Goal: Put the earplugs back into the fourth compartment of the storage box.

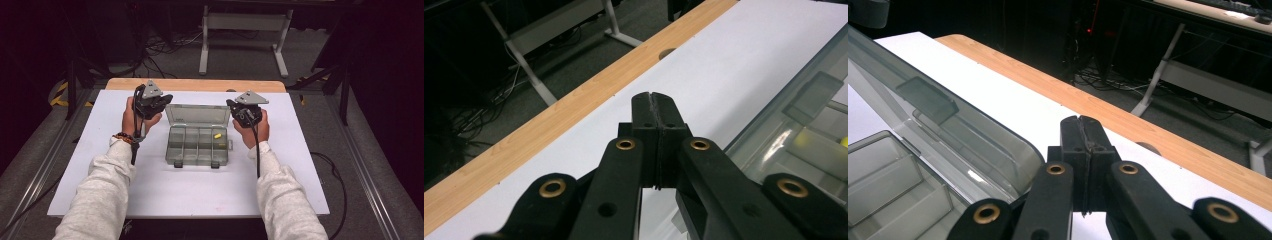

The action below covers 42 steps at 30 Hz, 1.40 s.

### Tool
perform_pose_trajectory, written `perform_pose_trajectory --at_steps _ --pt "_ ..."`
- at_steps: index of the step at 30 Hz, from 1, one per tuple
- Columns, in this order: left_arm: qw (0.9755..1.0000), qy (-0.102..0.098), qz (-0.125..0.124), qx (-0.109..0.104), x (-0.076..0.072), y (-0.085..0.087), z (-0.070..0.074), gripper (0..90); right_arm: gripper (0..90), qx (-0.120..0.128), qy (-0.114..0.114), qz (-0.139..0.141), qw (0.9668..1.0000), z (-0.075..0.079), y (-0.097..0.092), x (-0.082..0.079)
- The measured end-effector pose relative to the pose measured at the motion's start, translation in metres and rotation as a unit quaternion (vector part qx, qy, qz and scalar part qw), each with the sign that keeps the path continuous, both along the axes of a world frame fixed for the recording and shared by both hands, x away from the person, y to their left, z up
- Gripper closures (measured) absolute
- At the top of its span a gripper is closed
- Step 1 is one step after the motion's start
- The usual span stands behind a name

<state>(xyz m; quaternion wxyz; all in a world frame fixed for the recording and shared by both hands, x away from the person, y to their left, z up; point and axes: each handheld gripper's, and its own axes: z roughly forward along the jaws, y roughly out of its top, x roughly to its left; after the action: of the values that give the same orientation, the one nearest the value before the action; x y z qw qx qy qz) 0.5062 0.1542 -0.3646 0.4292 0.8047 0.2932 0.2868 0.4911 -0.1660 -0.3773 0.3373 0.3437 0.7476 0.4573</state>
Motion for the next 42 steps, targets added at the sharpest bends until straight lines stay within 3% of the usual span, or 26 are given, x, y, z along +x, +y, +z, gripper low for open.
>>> perform_pose_trajectory --at_steps 10,15,20,26,42 --pt "1.0 -0.004 -0.002 0.002 -0.004 -0.001 0.0 89.8 90.0 0.006 0.006 0.003 1.0 0.0 0.0 -0.004" --pt "1.0 -0.006 -0.002 0.0 -0.006 -0.001 0.0 89.8 90.0 -0.01 0.001 0.002 1.0 0.003 0.002 -0.007" --pt "0.9999 -0.009 -0.009 0.003 -0.008 -0.005 0.001 89.8 90.0 -0.003 0.0 0.006 1.0 0.004 0.003 -0.009" --pt "0.9997 -0.016 -0.015 0.007 -0.011 -0.012 0.0 89.8 90.0 -0.014 -0.001 0.001 0.9999 0.005 0.006 -0.012" --pt "0.9999 -0.007 -0.007 0.009 -0.013 0.0 -0.008 89.7 90.0 -0.013 0.006 0.009 0.9999 0.002 0.004 -0.022"
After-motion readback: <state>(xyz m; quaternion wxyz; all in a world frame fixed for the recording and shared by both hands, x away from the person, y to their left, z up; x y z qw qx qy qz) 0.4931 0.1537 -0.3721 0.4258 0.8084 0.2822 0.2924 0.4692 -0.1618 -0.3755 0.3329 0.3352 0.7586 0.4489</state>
